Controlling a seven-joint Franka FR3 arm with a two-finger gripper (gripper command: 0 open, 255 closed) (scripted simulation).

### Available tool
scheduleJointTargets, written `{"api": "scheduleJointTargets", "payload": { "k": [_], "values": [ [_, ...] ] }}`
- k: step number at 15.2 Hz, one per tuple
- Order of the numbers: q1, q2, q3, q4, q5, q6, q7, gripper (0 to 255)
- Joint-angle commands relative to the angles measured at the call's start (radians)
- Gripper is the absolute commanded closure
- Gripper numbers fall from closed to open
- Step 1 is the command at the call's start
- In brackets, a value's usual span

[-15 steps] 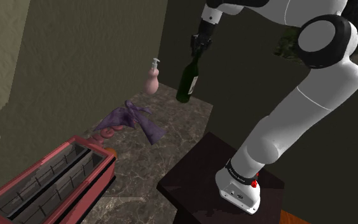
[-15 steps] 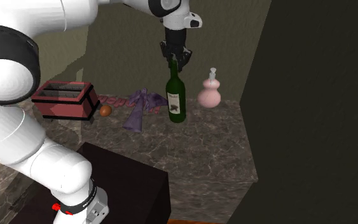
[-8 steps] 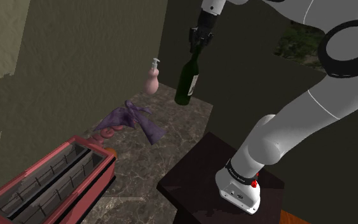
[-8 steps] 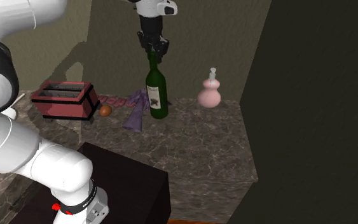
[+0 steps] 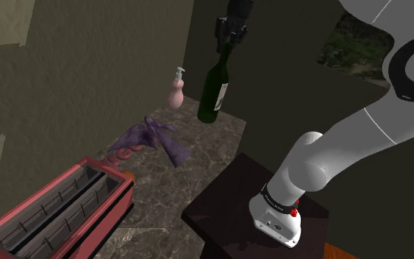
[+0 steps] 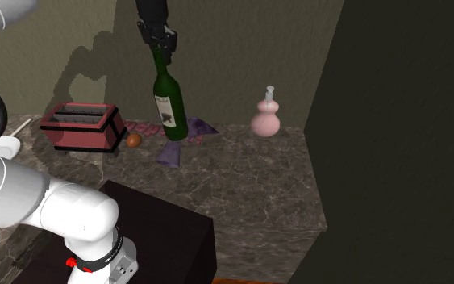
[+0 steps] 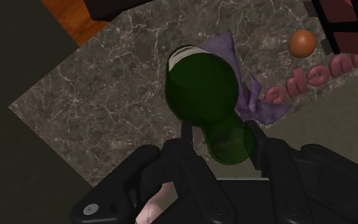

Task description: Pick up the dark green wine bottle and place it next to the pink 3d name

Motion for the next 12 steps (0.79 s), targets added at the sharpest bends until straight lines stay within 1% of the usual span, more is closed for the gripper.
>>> {"api": "scheduleJointTargets", "payload": {
  "k": [1, 7, 12],
  "values": [
    [0.013, -0.014, 0.030, 0.011, 0.008, -0.024, 0.044, 255],
    [0.051, -0.032, 0.126, 0.086, 0.040, -0.113, 0.179, 255],
    [0.082, -0.015, 0.208, 0.183, 0.069, -0.187, 0.297, 255]
  ]
}}
